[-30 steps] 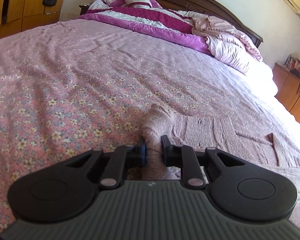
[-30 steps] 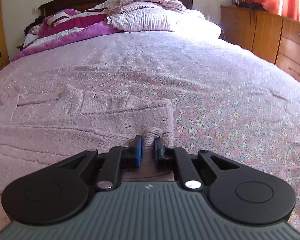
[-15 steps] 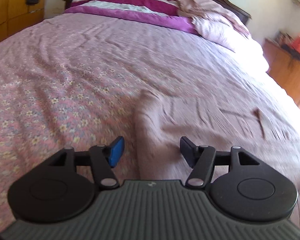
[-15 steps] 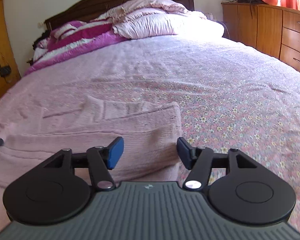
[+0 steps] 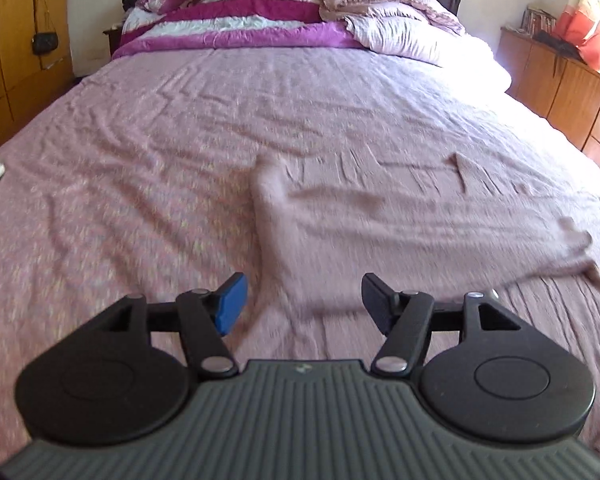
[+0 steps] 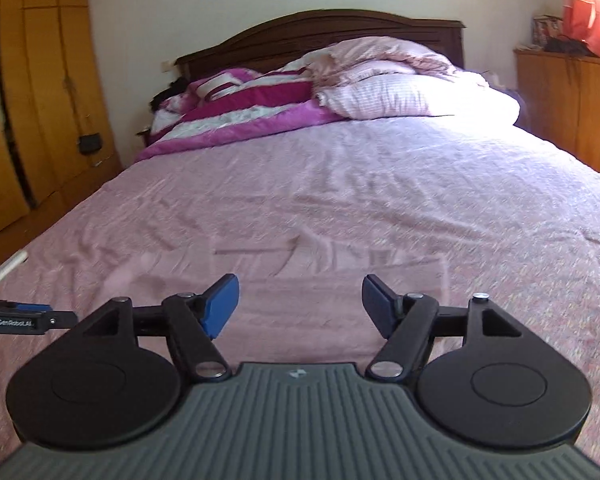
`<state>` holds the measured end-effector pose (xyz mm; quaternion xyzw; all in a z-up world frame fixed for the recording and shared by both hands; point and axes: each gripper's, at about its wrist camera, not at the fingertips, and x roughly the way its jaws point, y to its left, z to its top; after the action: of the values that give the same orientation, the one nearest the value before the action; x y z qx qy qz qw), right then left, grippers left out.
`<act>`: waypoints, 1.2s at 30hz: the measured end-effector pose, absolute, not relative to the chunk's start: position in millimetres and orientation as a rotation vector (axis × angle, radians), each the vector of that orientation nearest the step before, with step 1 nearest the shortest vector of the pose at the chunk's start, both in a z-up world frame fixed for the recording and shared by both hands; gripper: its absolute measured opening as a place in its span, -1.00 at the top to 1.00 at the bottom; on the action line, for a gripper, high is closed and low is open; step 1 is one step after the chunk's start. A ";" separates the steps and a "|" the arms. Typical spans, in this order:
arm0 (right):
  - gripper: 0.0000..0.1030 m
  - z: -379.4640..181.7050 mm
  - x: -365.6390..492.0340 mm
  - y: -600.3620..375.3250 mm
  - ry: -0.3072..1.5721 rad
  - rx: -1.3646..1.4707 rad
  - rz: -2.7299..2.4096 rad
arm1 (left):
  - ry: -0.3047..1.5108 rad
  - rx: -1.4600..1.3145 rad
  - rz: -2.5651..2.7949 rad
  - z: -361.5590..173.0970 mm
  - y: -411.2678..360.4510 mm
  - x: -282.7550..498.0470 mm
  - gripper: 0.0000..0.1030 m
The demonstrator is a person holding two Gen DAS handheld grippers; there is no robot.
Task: Fold small clothes
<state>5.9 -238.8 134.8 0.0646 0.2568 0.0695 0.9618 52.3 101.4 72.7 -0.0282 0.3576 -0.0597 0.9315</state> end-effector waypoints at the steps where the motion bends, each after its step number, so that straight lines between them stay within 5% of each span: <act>1: -0.45 133.4 -0.1 -235.2 0.530 0.127 0.151 | 0.740 -0.063 -0.125 72.2 101.0 46.5 -0.27; 27: -0.64 51.3 -97.8 -193.2 0.786 -0.127 0.316 | 0.894 0.109 -0.244 33.3 58.9 -42.6 -0.28; 31: -0.64 44.2 -110.2 -184.1 0.807 -0.177 0.344 | 0.894 0.129 -0.272 30.1 52.9 -53.9 -0.50; 36: -0.65 39.1 -121.9 -172.2 0.824 -0.219 0.386 | 0.906 0.149 -0.305 25.9 45.4 -68.3 -0.50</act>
<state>-121.9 -172.2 39.1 -0.1055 0.3973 0.1860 0.8924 -68.3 45.4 25.9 0.0719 0.4354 -0.1466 0.8853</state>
